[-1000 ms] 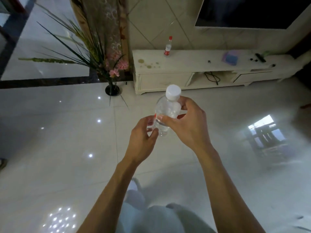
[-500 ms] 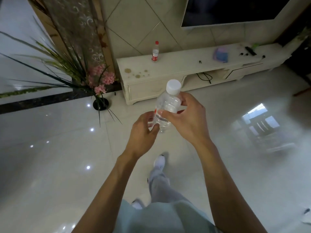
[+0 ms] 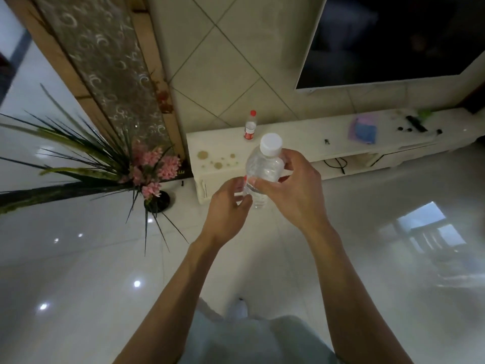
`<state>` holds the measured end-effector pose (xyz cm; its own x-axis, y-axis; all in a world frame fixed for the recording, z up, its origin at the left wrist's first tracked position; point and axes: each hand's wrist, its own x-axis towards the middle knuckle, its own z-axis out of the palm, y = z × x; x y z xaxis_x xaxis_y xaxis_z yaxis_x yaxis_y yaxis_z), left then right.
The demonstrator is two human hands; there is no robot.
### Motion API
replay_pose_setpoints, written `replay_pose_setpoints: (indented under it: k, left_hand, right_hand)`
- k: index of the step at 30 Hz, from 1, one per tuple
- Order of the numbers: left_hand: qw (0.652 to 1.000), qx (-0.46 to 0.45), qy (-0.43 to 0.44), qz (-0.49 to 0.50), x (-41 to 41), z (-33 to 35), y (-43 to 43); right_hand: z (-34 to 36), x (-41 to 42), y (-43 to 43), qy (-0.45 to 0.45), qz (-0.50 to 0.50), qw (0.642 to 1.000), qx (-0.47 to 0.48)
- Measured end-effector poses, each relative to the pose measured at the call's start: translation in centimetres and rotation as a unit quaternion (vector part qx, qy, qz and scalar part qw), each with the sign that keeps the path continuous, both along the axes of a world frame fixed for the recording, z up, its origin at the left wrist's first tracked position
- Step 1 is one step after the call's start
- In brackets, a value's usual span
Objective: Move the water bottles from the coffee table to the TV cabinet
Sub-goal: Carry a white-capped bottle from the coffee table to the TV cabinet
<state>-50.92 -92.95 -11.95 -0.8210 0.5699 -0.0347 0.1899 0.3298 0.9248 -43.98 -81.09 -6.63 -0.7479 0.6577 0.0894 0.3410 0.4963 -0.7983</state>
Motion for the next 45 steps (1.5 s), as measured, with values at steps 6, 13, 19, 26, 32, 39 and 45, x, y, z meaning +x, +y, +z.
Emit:
replay_pose_setpoints:
  k: [6,13,19,26,32,39,45]
  left_hand:
    - [0.999,-0.037,-0.016,-0.013,-6.1,-2.3,5.2]
    - [0.995,-0.079,-0.057,-0.033,-17.0,-5.7,13.2]
    - [0.988,-0.101,-0.096,-0.067,-26.0,-6.1,20.8]
    - [0.980,-0.147,-0.063,-0.118,-33.7,-8.5,27.2]
    - [0.973,-0.184,-0.084,-0.112,-36.0,-11.0,32.7]
    - [0.969,-0.214,-0.125,-0.019,-37.6,-13.4,40.9]
    - [0.956,-0.219,-0.194,0.026,-39.0,-16.9,45.9]
  right_hand:
    - [-2.5,-6.5,5.8,-0.029,0.001,0.999,-0.036]
    - [-6.0,-17.0,13.2,-0.070,-0.017,0.997,-0.036]
    - [-6.4,-25.8,20.4,-0.116,-0.039,0.992,-0.039]
    - [-8.8,-32.0,26.5,-0.136,-0.053,0.988,-0.048]
    - [-11.1,-35.7,33.2,-0.180,-0.015,0.982,-0.064]
    - [-15.2,-40.0,41.9,-0.216,0.079,0.969,-0.091]
    - [-17.6,-42.2,47.8,-0.224,0.147,0.961,-0.068]
